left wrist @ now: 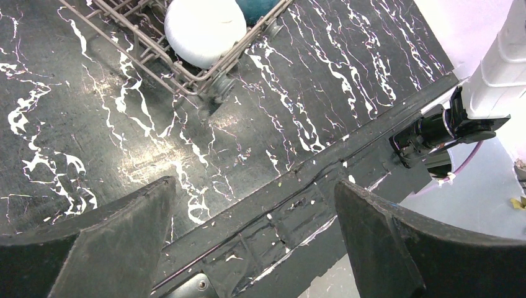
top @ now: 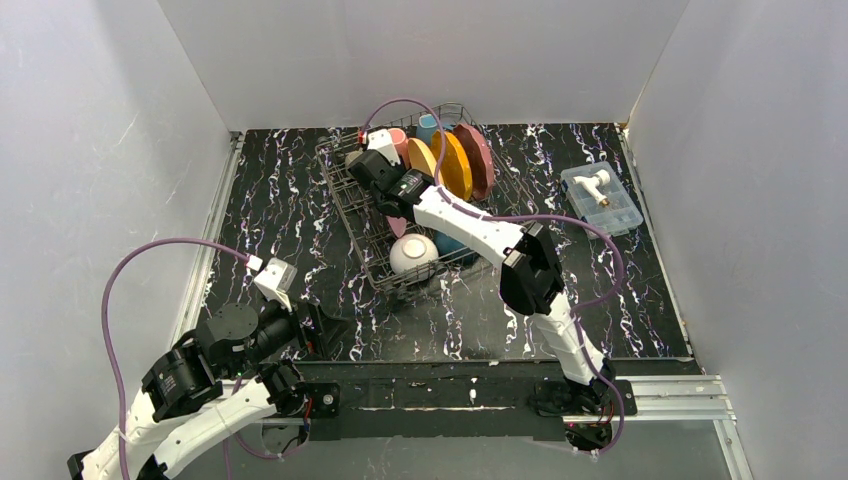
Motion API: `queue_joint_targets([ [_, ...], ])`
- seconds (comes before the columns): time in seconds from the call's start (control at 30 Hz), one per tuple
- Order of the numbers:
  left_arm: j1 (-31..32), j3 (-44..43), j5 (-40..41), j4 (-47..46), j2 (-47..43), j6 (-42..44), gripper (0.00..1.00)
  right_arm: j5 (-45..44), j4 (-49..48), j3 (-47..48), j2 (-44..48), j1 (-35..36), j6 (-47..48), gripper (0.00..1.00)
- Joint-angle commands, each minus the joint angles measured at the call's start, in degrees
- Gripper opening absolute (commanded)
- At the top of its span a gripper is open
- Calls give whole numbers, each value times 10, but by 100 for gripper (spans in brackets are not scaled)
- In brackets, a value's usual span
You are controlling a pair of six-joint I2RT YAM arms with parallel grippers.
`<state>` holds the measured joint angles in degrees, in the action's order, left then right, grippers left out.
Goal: Load the mixed dishes into the dish rack
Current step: Insert the plate into the dish rack.
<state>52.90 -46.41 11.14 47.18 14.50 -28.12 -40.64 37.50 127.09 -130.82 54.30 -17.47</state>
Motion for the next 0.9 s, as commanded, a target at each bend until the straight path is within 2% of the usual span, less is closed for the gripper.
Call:
queue_joint_targets([
  [0.0, -6, 1, -3, 1, -6, 6, 98, 1, -19, 35, -4, 2, -11, 47],
  [0.27, -8, 2, -5, 1, -8, 6, 98, 2, -23, 39, -5, 2, -12, 56],
  [0.87, -15, 3, -12, -2, -1, 8, 98, 22, -25, 50, 4, 3, -12, 63],
])
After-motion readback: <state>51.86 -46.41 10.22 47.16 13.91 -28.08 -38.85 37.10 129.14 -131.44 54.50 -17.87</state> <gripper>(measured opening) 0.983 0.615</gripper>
